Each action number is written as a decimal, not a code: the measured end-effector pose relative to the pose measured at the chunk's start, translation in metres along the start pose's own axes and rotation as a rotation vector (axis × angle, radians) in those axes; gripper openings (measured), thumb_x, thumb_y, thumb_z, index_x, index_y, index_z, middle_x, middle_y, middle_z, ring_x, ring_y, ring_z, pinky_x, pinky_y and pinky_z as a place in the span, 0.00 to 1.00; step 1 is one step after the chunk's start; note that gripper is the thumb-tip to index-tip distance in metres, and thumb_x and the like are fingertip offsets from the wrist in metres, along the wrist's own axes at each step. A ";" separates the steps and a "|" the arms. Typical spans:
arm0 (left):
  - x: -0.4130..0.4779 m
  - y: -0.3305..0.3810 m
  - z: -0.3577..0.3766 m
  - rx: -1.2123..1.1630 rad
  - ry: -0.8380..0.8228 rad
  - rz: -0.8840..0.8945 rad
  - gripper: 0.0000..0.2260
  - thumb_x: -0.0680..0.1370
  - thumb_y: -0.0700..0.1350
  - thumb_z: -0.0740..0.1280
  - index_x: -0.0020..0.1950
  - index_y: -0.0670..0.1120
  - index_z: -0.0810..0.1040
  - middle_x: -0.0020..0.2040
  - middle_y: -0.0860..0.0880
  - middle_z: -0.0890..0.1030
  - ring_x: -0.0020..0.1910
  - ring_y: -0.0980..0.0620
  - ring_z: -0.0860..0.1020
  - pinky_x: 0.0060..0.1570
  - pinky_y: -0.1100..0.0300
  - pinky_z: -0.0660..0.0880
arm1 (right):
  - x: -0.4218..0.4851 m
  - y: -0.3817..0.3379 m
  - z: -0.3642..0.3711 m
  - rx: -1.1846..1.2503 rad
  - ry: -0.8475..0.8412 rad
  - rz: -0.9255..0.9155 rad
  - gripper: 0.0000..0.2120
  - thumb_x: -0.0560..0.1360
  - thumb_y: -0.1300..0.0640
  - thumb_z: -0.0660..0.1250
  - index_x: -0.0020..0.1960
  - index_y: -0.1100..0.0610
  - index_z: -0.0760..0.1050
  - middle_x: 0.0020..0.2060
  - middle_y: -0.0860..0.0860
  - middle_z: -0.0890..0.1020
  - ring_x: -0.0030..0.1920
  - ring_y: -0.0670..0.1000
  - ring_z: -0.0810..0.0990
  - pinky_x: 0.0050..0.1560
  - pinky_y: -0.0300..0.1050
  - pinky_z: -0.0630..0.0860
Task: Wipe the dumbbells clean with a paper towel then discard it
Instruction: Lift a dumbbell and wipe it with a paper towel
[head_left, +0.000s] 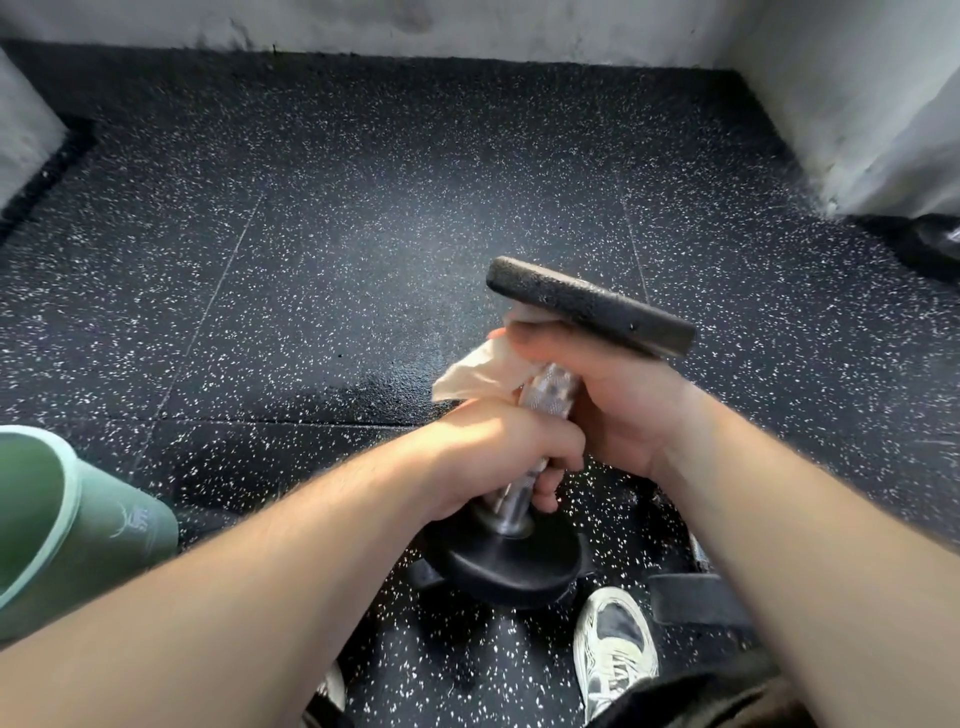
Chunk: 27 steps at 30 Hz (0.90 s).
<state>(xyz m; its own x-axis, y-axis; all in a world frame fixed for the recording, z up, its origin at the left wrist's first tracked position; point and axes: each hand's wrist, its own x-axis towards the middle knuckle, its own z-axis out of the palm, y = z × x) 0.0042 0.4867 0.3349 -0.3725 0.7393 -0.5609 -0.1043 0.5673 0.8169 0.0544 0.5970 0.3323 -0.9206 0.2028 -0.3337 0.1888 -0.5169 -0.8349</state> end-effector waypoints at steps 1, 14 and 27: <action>0.000 0.000 0.001 -0.007 -0.001 -0.005 0.14 0.74 0.39 0.67 0.27 0.44 0.73 0.27 0.48 0.75 0.22 0.61 0.73 0.27 0.66 0.69 | 0.001 0.000 0.001 -0.006 0.016 0.000 0.03 0.70 0.59 0.70 0.42 0.58 0.78 0.34 0.54 0.82 0.35 0.53 0.81 0.35 0.43 0.80; 0.002 -0.001 -0.001 -0.126 0.082 0.025 0.11 0.74 0.34 0.66 0.30 0.40 0.74 0.26 0.44 0.72 0.30 0.46 0.73 0.23 0.68 0.70 | 0.005 0.002 0.003 -0.058 0.034 0.018 0.12 0.61 0.51 0.80 0.43 0.51 0.86 0.43 0.54 0.83 0.38 0.52 0.83 0.53 0.64 0.67; -0.001 -0.006 -0.003 -0.099 0.182 0.126 0.05 0.70 0.34 0.69 0.37 0.39 0.74 0.24 0.44 0.74 0.23 0.47 0.74 0.23 0.66 0.70 | 0.006 0.004 0.013 -0.036 0.135 0.045 0.07 0.67 0.53 0.72 0.32 0.54 0.80 0.32 0.52 0.82 0.42 0.55 0.82 0.47 0.51 0.78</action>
<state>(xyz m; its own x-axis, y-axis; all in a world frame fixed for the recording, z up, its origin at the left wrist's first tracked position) 0.0026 0.4820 0.3311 -0.5472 0.7195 -0.4278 -0.1327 0.4300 0.8930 0.0452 0.5855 0.3320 -0.8569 0.2911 -0.4253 0.2438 -0.4981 -0.8321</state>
